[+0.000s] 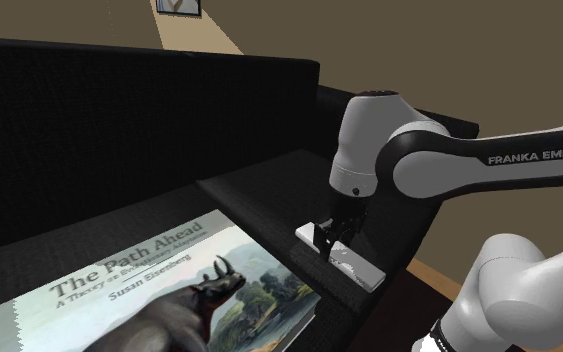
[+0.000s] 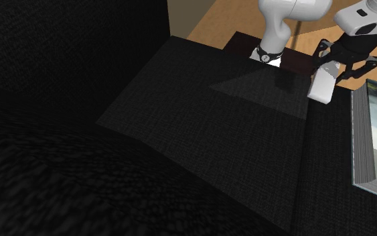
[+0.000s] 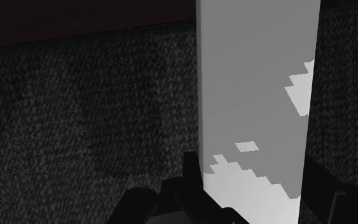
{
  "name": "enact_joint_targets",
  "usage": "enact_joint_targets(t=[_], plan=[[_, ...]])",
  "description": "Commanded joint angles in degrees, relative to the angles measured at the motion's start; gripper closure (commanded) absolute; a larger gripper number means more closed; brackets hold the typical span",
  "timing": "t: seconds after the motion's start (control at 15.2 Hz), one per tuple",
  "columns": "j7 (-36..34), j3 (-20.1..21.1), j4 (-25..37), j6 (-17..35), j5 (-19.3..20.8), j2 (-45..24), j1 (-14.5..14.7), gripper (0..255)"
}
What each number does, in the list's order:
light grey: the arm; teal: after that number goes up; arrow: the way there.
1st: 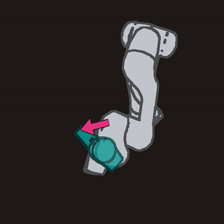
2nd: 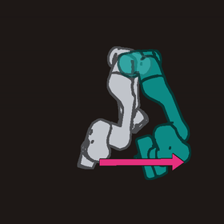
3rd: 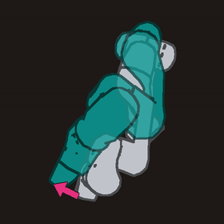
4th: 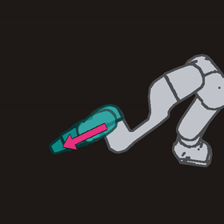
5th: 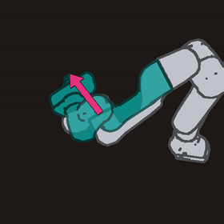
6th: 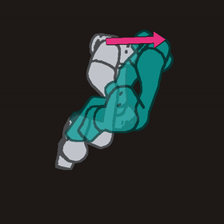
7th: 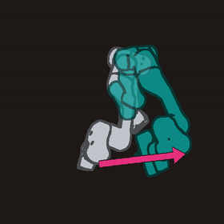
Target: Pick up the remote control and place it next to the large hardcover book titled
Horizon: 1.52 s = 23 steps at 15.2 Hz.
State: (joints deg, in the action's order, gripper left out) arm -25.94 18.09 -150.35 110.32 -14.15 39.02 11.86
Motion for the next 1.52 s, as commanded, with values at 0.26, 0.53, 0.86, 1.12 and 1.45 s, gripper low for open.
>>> enact_joint_targets(t=[0.26, 0.53, 0.86, 1.12, 1.45], plan=[[0.2, 1.0, -3.4, 4.9, -0.8, -1.4, 0.3, 255], [0.2, 1.0, -3.4, 4.9, -0.8, -1.4, 0.3, 255], [0.2, 1.0, -3.4, 4.9, -0.8, -1.4, 0.2, 0], [0.2, 1.0, -3.4, 4.9, -0.8, -1.4, 0.2, 0], [0.0, -0.7, 2.7, -3.1, 0.6, 0.5, -0.3, 0]])
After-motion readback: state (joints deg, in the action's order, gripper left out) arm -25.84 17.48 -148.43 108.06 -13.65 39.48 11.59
